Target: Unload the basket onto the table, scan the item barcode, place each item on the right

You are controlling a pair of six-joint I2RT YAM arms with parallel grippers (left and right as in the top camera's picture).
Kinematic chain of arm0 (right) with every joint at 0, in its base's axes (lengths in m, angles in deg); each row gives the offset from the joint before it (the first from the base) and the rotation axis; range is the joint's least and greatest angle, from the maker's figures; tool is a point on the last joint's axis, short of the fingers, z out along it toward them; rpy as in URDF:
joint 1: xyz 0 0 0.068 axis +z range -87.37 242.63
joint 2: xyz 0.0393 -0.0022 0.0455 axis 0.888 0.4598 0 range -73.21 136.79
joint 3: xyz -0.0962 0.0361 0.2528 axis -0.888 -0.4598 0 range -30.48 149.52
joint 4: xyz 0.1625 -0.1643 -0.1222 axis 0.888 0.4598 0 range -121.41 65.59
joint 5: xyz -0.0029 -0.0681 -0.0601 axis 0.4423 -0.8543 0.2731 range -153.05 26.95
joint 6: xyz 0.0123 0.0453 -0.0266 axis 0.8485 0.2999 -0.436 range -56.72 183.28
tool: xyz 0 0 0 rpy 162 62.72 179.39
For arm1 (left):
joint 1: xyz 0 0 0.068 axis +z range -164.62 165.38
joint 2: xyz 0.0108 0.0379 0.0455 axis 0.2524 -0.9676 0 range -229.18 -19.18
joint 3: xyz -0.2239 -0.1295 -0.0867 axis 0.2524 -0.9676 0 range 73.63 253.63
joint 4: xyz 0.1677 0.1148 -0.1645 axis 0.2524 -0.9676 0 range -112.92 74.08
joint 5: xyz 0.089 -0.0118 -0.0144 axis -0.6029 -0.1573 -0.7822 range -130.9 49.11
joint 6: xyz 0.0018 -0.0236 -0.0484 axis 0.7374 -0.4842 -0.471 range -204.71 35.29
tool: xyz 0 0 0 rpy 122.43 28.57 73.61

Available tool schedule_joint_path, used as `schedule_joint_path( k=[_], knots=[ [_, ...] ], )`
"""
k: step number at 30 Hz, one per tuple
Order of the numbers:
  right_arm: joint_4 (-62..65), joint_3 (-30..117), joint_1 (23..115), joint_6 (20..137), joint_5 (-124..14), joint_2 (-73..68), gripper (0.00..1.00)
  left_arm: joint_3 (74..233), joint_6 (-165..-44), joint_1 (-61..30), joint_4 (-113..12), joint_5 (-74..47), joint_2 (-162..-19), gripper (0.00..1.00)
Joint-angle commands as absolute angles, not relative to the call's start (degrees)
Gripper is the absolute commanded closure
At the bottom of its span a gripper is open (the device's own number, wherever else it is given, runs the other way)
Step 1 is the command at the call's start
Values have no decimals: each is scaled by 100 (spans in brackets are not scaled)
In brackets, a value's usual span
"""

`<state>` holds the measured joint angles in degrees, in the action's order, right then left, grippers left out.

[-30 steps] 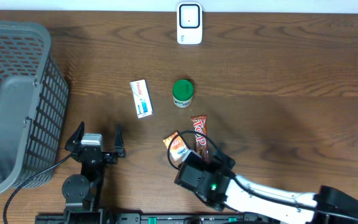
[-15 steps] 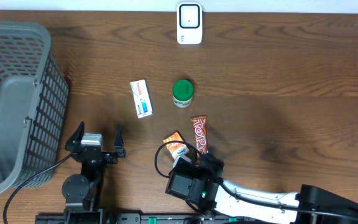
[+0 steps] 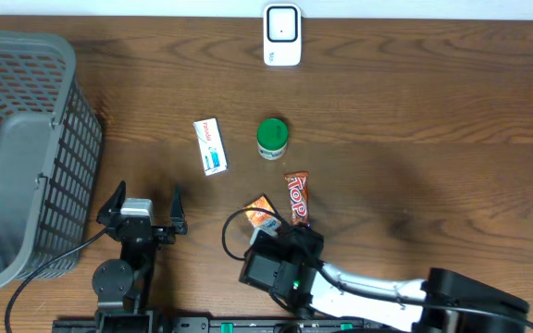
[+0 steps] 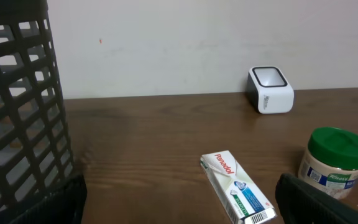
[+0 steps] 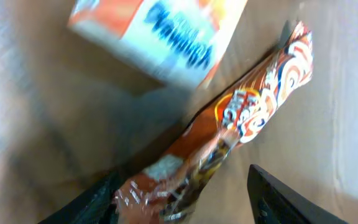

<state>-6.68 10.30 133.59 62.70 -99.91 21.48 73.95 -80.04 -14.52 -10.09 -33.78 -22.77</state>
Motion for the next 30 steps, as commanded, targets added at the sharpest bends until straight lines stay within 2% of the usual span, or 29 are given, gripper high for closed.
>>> schedule_joint_path(
  k=[1,10,15,19,23,30],
  knots=[
    [-637,687,13204,6172,-9252,2904,41,7390,-8033,-1459,-992,-3428,-2240,4],
    [-489,698,13204,6239,-9252,3051,70,7390,-8033,-1459,-992,-3428,-2242,4],
    [-482,730,13195,6242,-9252,3051,98,7390,-8033,-1459,-992,-3428,-2242,4],
    [-290,938,13188,6412,-9102,3033,99,7390,-8033,-1459,-992,-3428,-2242,4],
    [171,1294,13061,6460,-8267,2756,99,7390,-8033,-1459,-992,-3428,-2242,4],
    [1878,2389,12552,6897,-6927,1320,99,7390,-8033,-1459,-992,-3428,-2242,4]
  ],
)
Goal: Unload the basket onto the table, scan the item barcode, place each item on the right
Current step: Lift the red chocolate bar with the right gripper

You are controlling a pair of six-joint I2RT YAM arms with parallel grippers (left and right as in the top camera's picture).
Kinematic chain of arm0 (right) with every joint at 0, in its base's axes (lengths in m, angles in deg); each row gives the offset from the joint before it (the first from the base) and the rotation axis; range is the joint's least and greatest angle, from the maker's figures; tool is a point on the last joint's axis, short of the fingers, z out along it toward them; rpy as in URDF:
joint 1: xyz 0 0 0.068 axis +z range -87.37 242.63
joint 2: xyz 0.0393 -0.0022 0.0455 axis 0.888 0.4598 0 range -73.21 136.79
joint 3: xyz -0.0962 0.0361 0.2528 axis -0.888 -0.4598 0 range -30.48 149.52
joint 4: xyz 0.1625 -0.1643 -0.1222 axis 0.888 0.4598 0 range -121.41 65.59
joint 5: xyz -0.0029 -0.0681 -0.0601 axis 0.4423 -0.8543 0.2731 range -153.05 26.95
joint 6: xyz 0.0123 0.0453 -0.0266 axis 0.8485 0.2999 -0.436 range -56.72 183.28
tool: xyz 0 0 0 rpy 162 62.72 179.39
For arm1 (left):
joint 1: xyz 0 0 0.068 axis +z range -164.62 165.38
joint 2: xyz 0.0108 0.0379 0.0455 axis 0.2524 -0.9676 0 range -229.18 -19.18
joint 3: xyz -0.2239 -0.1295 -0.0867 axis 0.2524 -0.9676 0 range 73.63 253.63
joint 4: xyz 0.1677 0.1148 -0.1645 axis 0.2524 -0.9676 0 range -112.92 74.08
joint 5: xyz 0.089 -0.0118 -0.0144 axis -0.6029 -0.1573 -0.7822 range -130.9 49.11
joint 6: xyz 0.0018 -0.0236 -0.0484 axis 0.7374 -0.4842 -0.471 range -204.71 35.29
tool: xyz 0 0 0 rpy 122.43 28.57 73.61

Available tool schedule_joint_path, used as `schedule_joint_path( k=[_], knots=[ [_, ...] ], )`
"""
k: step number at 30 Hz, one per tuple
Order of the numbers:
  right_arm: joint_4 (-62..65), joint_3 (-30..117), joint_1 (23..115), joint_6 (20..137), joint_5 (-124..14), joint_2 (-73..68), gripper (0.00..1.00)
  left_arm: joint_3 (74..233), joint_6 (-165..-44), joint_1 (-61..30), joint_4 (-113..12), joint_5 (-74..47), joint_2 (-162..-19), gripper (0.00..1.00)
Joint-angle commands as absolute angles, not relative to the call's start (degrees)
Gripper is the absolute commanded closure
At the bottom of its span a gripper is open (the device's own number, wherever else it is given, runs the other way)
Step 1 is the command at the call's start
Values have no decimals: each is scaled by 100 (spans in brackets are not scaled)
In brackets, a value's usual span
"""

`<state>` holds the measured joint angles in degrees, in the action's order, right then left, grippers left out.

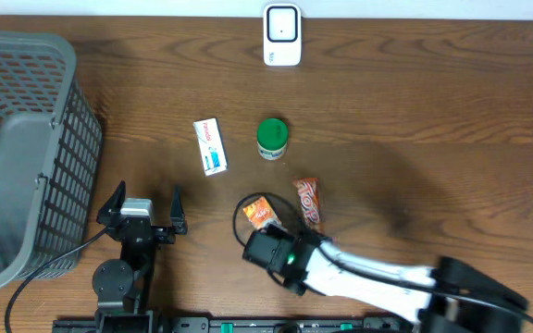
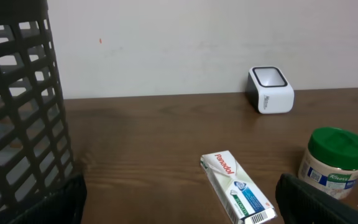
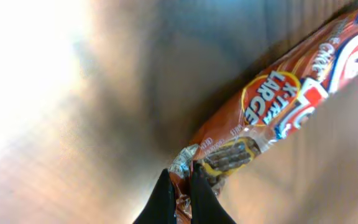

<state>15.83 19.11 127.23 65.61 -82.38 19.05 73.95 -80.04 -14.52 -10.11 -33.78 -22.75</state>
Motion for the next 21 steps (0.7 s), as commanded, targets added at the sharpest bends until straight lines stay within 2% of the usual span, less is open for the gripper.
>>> schedule_joint_path(
  k=[1,9,15,21],
  knots=[
    [2119,2588,12471,6902,-6673,1086,99,7390,-8033,-1459,-992,-3428,-2242,4],
    [2606,3251,11070,6882,-3414,11,99,7390,-8033,-1459,-992,-3428,-2242,4],
    [2766,3246,9875,6677,-2584,275,99,7390,-8033,-1459,-992,-3428,-2240,4],
    [2774,3246,9169,6071,-2352,959,99,7390,-8033,-1459,-992,-3428,-2242,4]
  ],
)
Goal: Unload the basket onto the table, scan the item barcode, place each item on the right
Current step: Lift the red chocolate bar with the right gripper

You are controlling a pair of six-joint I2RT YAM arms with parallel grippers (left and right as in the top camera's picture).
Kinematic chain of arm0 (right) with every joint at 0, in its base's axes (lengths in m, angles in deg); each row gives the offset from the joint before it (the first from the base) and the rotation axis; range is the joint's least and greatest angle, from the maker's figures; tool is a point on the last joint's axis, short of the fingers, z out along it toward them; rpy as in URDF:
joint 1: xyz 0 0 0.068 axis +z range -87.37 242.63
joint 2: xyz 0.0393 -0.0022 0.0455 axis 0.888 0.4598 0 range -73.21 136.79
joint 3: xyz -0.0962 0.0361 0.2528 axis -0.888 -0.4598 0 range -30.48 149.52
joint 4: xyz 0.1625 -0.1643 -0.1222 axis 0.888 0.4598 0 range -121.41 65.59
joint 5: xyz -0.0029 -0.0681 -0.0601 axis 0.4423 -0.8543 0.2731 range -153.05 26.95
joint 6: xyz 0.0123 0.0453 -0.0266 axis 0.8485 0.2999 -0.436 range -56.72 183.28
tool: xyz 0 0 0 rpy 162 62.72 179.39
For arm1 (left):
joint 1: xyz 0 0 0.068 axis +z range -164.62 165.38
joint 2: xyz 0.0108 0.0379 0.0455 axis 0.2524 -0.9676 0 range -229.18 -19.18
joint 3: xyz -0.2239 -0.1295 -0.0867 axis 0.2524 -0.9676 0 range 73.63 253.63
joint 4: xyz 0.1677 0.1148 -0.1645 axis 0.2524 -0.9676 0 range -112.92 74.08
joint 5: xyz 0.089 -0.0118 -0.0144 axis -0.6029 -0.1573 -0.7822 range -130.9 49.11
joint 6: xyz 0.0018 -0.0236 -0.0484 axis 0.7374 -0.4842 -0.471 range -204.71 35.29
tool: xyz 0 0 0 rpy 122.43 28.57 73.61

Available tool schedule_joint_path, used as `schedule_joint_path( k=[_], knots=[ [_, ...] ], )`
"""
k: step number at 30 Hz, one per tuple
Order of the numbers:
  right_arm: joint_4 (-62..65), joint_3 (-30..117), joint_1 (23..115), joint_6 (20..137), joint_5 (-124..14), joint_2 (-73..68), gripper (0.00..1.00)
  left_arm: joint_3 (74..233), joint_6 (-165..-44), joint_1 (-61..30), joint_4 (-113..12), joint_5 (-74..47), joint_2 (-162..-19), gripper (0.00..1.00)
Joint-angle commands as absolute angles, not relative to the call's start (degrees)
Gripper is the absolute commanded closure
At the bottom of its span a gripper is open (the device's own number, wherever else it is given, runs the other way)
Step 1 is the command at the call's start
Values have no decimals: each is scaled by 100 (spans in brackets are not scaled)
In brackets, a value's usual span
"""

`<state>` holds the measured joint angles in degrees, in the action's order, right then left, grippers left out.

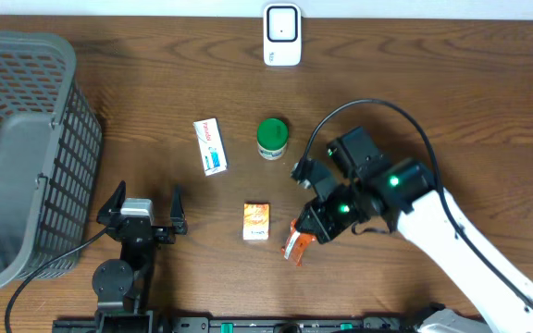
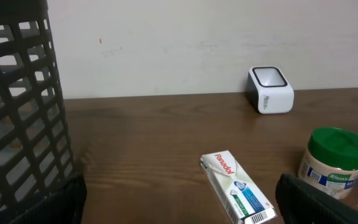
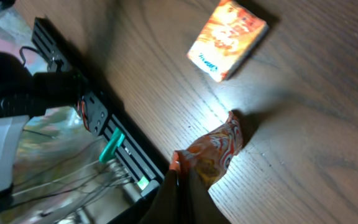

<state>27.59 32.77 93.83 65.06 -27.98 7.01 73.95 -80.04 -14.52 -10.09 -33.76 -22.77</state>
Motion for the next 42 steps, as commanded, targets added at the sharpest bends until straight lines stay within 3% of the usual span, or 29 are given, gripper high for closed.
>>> schedule_joint_path(
  k=[1,13,15,16,17,18,19,30,37,42],
  knots=[
    [2777,3246,9083,5922,-2354,1081,99,7390,-8033,-1459,-992,-3428,-2240,4],
    [2197,3246,7884,5335,-3742,1702,99,7390,-8033,-1459,-992,-3428,-2240,4],
    [2075,3246,7700,5354,-3758,1702,94,7390,-8033,-1459,-992,-3428,-2240,4],
    [2084,3246,7652,5365,-3696,1700,72,7390,-8033,-1459,-992,-3428,-2242,4],
    [2136,3246,7634,5396,-3615,1693,39,7390,-8033,-1459,-992,-3428,-2242,4],
    [2213,3246,7639,5435,-3506,1678,16,7390,-8033,-1459,-992,-3428,-2242,4],
    [2304,3246,7669,5518,-3373,1676,1,7390,-8033,-1459,-992,-3428,-2242,4],
    [2877,3235,8117,7356,-2002,1630,1,7390,-8033,-1459,-992,-3428,-2242,4],
    [3170,2905,9035,10714,-3543,1626,1,7390,-8033,-1459,-992,-3428,-2242,4],
    [2543,2328,9722,12517,-4112,1626,12,7390,-8033,-1459,-992,-3428,-2242,4]
  ],
)
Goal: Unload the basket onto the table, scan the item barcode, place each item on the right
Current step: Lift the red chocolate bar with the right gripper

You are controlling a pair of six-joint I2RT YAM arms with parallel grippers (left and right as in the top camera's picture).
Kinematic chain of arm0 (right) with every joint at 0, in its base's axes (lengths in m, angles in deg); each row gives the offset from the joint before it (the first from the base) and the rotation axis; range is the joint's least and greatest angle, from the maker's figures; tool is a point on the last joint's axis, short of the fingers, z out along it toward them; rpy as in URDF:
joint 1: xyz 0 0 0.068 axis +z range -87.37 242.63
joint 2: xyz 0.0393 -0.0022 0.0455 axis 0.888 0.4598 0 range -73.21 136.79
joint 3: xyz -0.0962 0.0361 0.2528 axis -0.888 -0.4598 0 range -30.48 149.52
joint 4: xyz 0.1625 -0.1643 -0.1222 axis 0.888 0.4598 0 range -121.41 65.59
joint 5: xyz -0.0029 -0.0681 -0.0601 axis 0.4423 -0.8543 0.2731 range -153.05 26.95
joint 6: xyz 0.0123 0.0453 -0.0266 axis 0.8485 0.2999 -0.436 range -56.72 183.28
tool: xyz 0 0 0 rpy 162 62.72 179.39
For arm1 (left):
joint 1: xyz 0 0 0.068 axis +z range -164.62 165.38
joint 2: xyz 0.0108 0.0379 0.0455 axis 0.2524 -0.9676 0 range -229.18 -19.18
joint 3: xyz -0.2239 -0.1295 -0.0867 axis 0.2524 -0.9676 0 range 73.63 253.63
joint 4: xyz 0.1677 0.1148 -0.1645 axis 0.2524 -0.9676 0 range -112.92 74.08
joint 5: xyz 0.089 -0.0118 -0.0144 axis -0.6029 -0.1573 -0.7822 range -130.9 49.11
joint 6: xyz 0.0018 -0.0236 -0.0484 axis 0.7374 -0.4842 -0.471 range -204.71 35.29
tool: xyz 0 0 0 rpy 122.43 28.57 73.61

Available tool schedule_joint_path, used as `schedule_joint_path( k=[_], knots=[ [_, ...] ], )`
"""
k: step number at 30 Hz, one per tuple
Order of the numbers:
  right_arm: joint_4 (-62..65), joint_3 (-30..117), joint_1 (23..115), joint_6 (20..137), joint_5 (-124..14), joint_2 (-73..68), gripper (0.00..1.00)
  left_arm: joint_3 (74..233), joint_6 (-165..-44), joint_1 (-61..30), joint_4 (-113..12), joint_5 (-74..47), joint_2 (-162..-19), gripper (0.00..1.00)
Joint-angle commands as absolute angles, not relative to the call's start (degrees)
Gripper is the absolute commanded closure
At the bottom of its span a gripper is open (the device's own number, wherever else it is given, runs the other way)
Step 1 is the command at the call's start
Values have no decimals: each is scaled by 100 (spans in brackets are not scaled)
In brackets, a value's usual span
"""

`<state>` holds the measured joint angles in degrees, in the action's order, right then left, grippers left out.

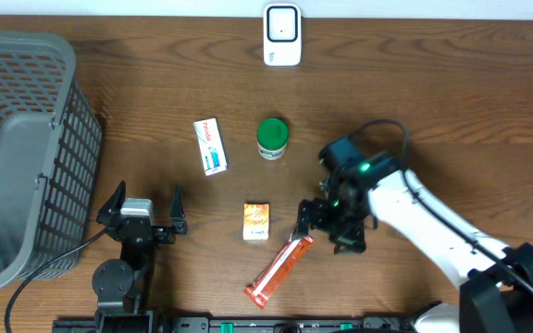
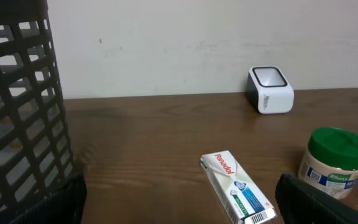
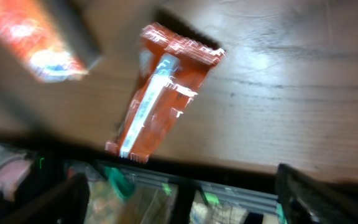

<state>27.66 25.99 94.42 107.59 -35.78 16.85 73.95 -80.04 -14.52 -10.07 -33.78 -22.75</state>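
Observation:
The orange candy bar [image 1: 278, 271] lies flat near the table's front edge, its white seam side up [image 3: 160, 106]. My right gripper [image 1: 329, 225] hovers just right of the bar's far end, open and holding nothing [image 3: 185, 196]. The white scanner [image 1: 282, 35] stands at the back edge and also shows in the left wrist view [image 2: 270, 90]. My left gripper [image 1: 143, 207] rests open at the front left, with nothing between its fingers [image 2: 179, 202].
A grey basket [image 1: 17, 157] fills the left side. A Panadol box [image 1: 211, 146], a green-lidded jar [image 1: 272, 137] and a small orange box [image 1: 257, 222] sit mid-table. The front rail [image 3: 229, 193] runs just below the bar.
My right gripper was shut on the candy bar's end, holding it up off the table. Now it is open and the bar lies flat by the front edge, seam side up.
At first my right gripper was open over the candy bar, which lay logo up beside the orange box. Then it was shut on the bar's end, then held the bar raised. Now the bar lies released and turned over. The left arm stayed still.

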Motion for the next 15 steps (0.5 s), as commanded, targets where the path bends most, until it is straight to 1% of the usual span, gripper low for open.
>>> schedule_joint_path(
  k=[1,5,8,12,15],
  knots=[
    [2326,2208,9814,12768,-4112,1626,14,7390,-8033,-1459,-992,-3428,-2242,4],
    [1380,1721,10174,13548,-4195,1626,15,7390,-8033,-1459,-992,-3428,-2242,4],
    [726,1382,10454,13983,-4512,1626,17,7390,-8033,-1459,-992,-3428,-2242,4],
    [-139,923,10727,14361,-4472,1626,26,7390,-8033,-1459,-992,-3428,-2240,4],
    [-557,728,10880,14475,-4472,1626,33,7390,-8033,-1459,-992,-3428,-2242,4]
  ],
)
